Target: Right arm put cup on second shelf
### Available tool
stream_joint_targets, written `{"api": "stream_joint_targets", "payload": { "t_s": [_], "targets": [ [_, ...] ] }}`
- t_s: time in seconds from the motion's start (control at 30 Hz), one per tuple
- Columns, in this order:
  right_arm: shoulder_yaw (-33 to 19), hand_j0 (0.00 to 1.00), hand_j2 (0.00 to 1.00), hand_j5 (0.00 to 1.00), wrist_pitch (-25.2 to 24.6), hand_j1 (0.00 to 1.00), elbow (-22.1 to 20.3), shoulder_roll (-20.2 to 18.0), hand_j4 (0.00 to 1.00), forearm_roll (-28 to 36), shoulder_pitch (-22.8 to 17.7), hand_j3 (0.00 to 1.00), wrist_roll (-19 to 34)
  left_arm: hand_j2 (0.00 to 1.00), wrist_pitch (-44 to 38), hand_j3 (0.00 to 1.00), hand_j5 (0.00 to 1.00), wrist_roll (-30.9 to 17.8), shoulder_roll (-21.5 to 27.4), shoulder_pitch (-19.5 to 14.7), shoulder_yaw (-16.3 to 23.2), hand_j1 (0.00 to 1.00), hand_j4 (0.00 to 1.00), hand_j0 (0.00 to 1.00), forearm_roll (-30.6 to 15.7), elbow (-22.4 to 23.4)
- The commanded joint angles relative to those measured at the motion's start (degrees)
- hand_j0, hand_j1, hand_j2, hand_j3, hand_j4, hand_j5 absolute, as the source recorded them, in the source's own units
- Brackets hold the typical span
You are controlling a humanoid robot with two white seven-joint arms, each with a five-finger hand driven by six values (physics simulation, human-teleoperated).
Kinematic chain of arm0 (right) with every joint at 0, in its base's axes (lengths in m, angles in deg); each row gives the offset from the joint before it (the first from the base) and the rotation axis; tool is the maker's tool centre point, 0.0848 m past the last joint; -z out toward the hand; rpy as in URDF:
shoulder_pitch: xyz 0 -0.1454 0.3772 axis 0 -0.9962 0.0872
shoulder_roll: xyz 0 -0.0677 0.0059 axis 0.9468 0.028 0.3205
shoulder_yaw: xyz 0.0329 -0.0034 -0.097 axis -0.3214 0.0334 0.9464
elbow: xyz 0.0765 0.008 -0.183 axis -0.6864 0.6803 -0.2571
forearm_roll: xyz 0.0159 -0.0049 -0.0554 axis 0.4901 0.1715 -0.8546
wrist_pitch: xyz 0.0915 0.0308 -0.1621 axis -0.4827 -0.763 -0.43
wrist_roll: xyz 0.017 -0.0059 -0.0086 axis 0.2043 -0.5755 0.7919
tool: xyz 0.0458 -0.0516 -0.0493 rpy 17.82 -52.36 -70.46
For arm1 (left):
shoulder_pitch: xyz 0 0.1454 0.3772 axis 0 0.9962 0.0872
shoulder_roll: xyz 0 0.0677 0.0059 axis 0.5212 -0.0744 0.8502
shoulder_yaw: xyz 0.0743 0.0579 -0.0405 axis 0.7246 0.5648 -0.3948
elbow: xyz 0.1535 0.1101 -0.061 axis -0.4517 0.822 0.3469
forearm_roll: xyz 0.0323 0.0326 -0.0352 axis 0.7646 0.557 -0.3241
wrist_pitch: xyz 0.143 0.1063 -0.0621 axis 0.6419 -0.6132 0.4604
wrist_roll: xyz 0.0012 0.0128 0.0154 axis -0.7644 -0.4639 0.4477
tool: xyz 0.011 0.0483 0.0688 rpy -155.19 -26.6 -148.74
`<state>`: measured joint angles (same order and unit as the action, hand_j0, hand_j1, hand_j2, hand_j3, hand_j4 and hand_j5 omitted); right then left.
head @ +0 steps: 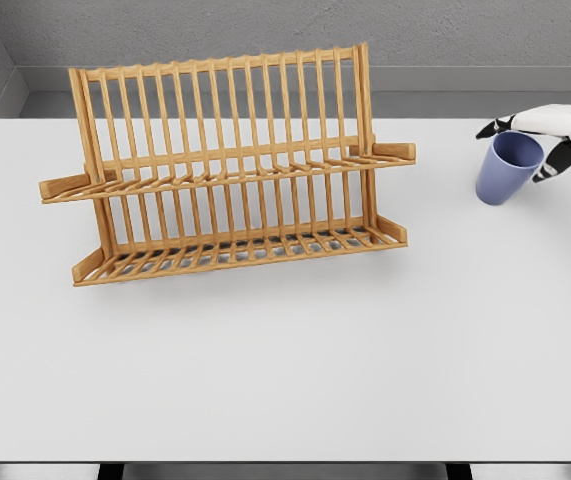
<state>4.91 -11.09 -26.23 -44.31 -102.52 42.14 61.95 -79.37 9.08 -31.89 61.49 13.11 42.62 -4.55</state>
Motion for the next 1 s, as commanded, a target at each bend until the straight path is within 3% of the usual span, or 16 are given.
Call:
{"api": "stream_joint_targets", "payload": {
  "t_s": [0.0,0.23,0.97],
  "targets": [
    [0.04,0.73,0.73,0.73,-0.11,0.73,-0.07,0.00,0.73,0.25,0.00,0.73,-0.02,1.00,0.00,1.00,1.00,-0.01,0.00,0.00,0.00,1.00,1.00,1.00,0.01,0.00],
    [0.04,0.59,0.59,0.59,-0.19,0.59,-0.07,0.00,0.59,0.25,0.00,0.59,-0.02,1.00,0.00,1.00,1.00,-0.01,0.00,0.00,0.00,1.00,1.00,1.00,0.01,0.00],
    [-1.01,0.59,0.59,0.59,0.51,0.59,-0.95,-0.35,0.59,0.43,2.99,0.59,-0.02,1.00,0.00,1.00,1.00,-0.01,0.00,0.00,0.00,1.00,1.00,1.00,0.01,0.00]
  ]
}}
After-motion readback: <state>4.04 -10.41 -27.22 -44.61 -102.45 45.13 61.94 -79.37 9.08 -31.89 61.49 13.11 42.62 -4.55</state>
